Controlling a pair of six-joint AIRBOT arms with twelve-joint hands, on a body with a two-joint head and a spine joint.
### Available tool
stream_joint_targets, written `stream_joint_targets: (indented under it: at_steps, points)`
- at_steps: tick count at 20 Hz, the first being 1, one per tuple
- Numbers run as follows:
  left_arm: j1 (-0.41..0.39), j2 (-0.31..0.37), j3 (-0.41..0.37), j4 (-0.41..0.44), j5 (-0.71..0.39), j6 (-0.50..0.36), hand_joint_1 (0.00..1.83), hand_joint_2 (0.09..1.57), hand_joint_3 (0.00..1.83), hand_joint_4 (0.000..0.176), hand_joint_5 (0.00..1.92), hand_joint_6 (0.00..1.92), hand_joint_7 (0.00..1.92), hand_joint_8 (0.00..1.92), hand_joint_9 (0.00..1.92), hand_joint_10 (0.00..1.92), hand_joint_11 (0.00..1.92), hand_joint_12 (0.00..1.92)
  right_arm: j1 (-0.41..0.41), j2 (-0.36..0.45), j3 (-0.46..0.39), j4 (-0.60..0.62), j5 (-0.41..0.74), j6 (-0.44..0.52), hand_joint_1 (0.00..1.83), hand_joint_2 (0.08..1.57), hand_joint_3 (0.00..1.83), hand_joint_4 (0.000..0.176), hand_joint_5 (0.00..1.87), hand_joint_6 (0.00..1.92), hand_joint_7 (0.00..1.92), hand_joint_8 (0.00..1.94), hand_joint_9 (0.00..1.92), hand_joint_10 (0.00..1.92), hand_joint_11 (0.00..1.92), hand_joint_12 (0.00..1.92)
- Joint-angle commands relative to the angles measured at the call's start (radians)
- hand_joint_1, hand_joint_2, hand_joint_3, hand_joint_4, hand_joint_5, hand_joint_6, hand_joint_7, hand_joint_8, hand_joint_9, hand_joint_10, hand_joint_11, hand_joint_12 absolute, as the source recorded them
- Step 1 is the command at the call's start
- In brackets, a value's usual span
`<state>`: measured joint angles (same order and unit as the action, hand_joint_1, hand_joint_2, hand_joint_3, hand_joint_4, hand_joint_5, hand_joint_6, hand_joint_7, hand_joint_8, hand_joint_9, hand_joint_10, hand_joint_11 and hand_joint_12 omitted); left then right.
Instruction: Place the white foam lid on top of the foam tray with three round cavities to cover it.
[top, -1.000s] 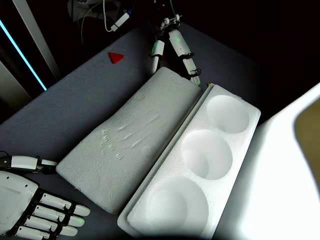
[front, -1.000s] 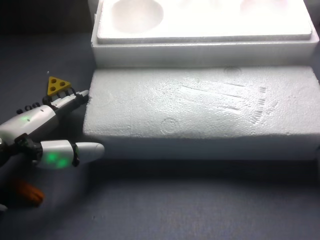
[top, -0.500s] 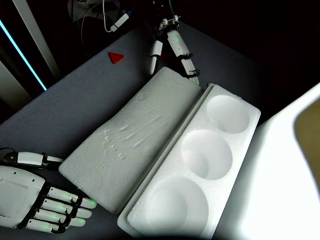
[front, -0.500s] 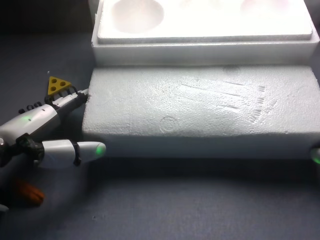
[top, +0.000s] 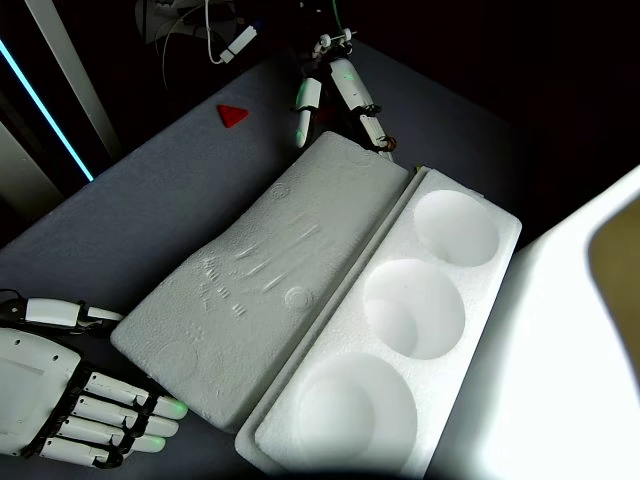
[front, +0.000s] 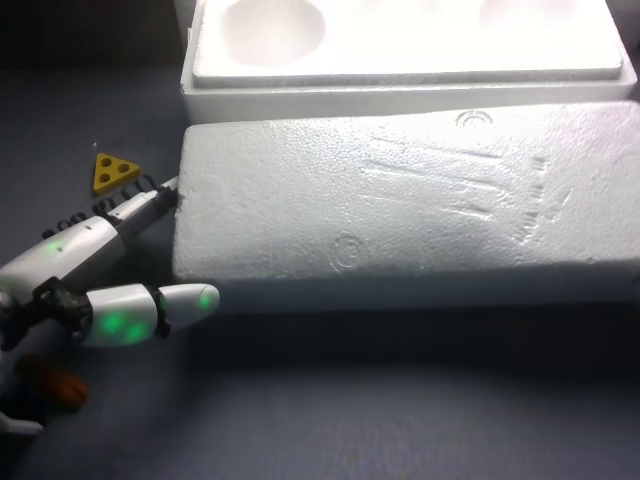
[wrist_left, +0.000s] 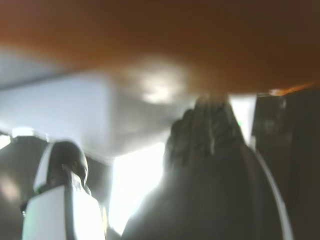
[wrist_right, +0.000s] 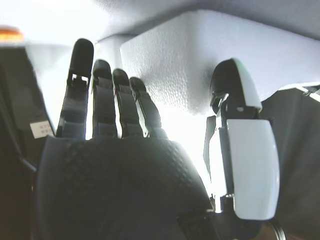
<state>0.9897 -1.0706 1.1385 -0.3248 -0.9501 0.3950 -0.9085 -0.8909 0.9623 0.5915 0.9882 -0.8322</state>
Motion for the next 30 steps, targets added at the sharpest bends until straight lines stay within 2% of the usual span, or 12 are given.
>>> stream_joint_targets:
  at_steps: [1,6,8,11,16,23,24,25,27,28,29,30]
  points:
    - [-0.003,0.009,-0.007,0.037,-0.153,-0.01,0.56,1.09,0.02,0.0,0.05,0.01,0.0,0.0,0.0,0.0,0.0,0.0,0.008,0.009,-0.009,-0.053,0.138,0.009,0.54,1.21,0.01,0.0,0.03,0.0,0.03,0.0,0.08,0.02,0.0,0.99]
    - [0.017,0.052,-0.054,0.056,-0.224,-0.021,0.57,1.09,0.02,0.0,0.05,0.01,0.0,0.0,0.0,0.0,0.0,0.0,-0.004,0.052,-0.058,-0.089,0.205,0.021,0.47,1.19,0.0,0.0,0.03,0.0,0.04,0.0,0.1,0.03,0.0,1.07]
    - [0.019,0.065,-0.069,0.066,-0.252,-0.026,0.57,1.1,0.01,0.0,0.05,0.01,0.0,0.0,0.0,0.0,0.0,0.0,-0.005,0.068,-0.076,-0.11,0.229,0.025,0.43,1.19,0.0,0.0,0.03,0.0,0.05,0.0,0.12,0.04,0.0,1.25]
    - [0.023,0.089,-0.097,0.085,-0.294,-0.03,0.52,1.1,0.01,0.0,0.05,0.01,0.0,0.0,0.0,0.0,0.0,0.0,-0.012,0.095,-0.107,-0.135,0.269,0.027,0.42,1.17,0.0,0.0,0.06,0.01,0.06,0.01,0.11,0.04,0.0,1.32]
    - [0.004,0.109,-0.098,0.09,-0.322,-0.031,0.46,1.1,0.01,0.0,0.06,0.01,0.0,0.0,0.0,0.0,0.0,0.0,-0.013,0.113,-0.107,-0.154,0.291,0.029,0.44,1.18,0.0,0.0,0.04,0.0,0.07,0.0,0.1,0.05,0.0,1.11]
    - [-0.094,0.089,-0.028,0.109,-0.246,-0.035,0.52,1.09,0.0,0.0,0.08,0.01,0.0,0.0,0.0,0.0,0.02,0.01,0.04,0.114,-0.048,-0.156,0.22,0.029,0.5,1.19,0.0,0.0,0.0,0.0,0.0,0.0,0.01,0.01,0.0,1.26]
    - [-0.107,0.084,-0.02,0.114,-0.238,-0.035,0.54,1.09,0.0,0.007,0.08,0.01,0.0,0.0,0.0,0.0,0.01,0.01,0.052,0.112,-0.041,-0.159,0.208,0.029,0.5,1.2,0.01,0.0,0.0,0.0,0.0,0.0,0.0,0.0,0.0,1.26]
    - [-0.119,0.08,-0.015,0.12,-0.236,-0.039,0.55,1.08,0.0,0.011,0.08,0.01,0.0,0.0,0.0,0.0,0.02,0.01,0.07,0.109,-0.033,-0.165,0.198,0.029,0.52,1.2,0.0,0.0,0.0,0.0,0.0,0.0,0.0,0.0,0.0,1.14]
    - [-0.131,0.082,-0.019,0.137,-0.243,-0.047,0.58,1.09,0.0,0.0,0.1,0.02,0.0,0.0,0.0,0.0,0.01,0.01,0.102,0.109,-0.032,-0.197,0.187,0.029,0.49,1.22,0.01,0.0,0.01,0.0,0.0,0.0,0.01,0.0,0.0,1.02]
    - [-0.127,0.085,-0.024,0.138,-0.249,-0.047,0.58,1.09,0.0,0.013,0.11,0.02,0.0,0.0,0.0,0.0,0.01,0.02,0.106,0.109,-0.034,-0.206,0.187,0.029,0.47,1.23,0.0,0.0,0.02,0.01,0.03,0.01,0.07,0.03,0.0,1.15]
    - [-0.113,0.086,-0.035,0.138,-0.262,-0.055,0.58,1.08,0.0,0.006,0.11,0.02,0.0,0.0,0.0,0.0,0.02,0.02,0.108,0.11,-0.038,-0.213,0.187,0.03,0.5,1.22,0.0,0.0,0.03,0.01,0.02,0.0,0.05,0.03,0.0,1.17]
    - [-0.098,0.089,-0.044,0.138,-0.274,-0.063,0.56,1.08,0.0,0.0,0.13,0.01,0.01,0.01,0.01,0.0,0.0,0.19,0.108,0.113,-0.044,-0.218,0.191,0.033,0.51,1.21,0.0,0.0,0.01,0.0,0.01,0.0,0.06,0.03,0.0,1.18]
